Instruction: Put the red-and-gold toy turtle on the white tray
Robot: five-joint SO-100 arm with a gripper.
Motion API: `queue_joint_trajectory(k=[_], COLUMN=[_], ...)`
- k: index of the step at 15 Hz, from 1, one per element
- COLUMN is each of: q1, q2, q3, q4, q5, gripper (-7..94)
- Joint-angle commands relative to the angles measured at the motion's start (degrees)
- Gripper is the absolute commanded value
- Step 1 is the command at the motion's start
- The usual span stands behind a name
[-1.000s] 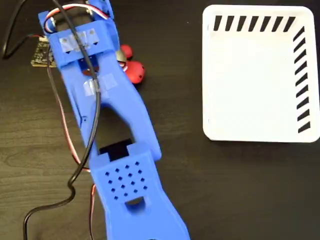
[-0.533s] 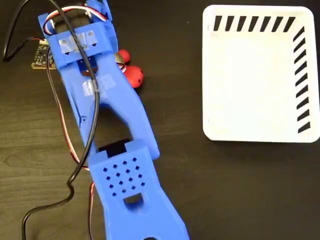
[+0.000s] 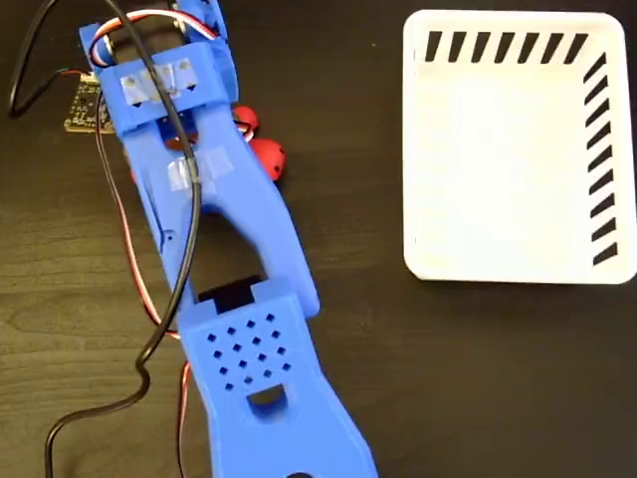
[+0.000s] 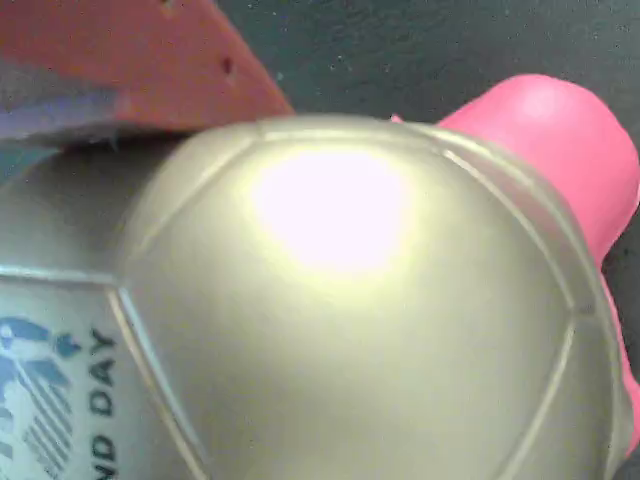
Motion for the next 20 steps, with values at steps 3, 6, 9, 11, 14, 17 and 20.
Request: queue_joint_trajectory(k=[3, 6, 9, 11, 14, 17, 20], q1=[-1.41, -1.32, 0.0, 0.88, 3.87, 13.45, 25.31], q2=[14.06, 29.18, 40.78, 44.3, 46.76, 49.22, 47.99], q3=[4.31, 7.03, 9.84, 11.69, 14.41, 14.94, 12.57], q4=[1.05, 1.14, 1.41, 1.49, 1.58, 3.43, 3.43], q5=[-1.05, -1.76, -2.81, -3.34, -5.62, -12.3, -19.16], gripper=[0, 0, 0, 0, 0, 0, 0])
